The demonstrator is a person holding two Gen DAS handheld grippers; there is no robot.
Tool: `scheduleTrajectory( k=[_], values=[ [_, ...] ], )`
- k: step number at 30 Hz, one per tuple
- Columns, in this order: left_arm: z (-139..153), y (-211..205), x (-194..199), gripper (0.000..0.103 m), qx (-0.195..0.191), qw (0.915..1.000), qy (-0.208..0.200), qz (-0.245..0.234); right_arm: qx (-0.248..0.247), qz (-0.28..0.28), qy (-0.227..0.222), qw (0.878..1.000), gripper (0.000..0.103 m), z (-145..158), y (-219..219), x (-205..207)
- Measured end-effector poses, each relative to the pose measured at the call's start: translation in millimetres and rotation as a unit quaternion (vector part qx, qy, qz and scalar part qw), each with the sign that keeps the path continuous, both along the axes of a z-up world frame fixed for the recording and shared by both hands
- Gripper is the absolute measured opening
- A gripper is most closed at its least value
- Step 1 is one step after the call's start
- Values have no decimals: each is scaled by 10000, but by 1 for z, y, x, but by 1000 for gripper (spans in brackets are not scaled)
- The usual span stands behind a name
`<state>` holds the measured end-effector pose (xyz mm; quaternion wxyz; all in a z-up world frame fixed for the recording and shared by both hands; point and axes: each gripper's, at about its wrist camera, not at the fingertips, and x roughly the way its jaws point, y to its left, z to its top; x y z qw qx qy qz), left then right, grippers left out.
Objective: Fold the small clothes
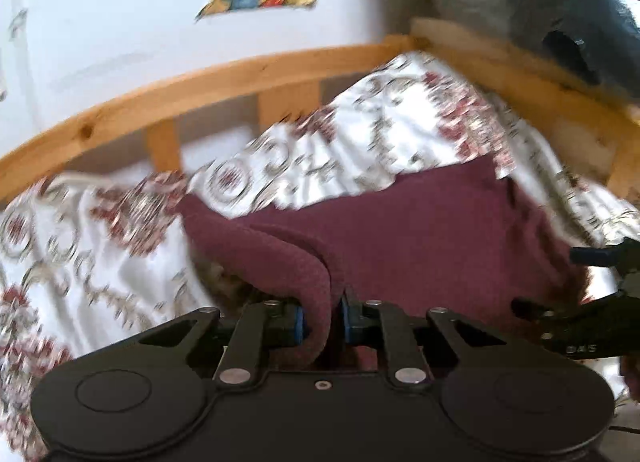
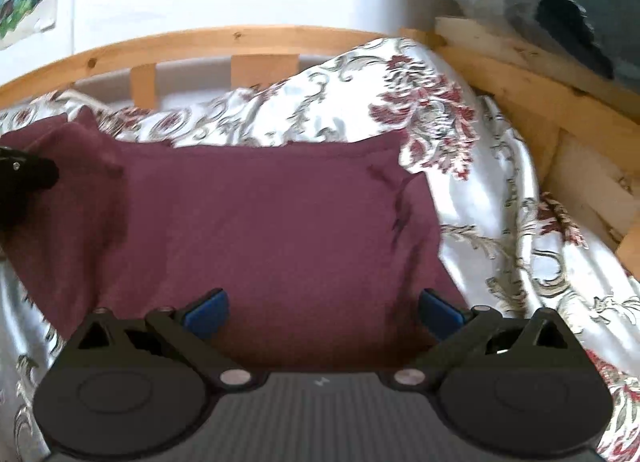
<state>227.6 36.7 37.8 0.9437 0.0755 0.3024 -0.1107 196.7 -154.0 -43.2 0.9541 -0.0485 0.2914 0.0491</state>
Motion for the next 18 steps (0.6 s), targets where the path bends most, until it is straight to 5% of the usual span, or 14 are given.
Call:
scheduleTrajectory(
  k=[9,16,18],
  values=[
    [-7,-93,11,17,-358,9940,-137,-1028,-129,-626,-327,9974,103,7,-57,0],
    [-47,-141,16,20,-578,9863,284,-1517,-9,-983,-342,9946,103,1,-97,-5],
    [-51,-142,14,27,-667,9854,360,-1528,83,-979,-348,9946,103,0,-100,-4]
  ],
)
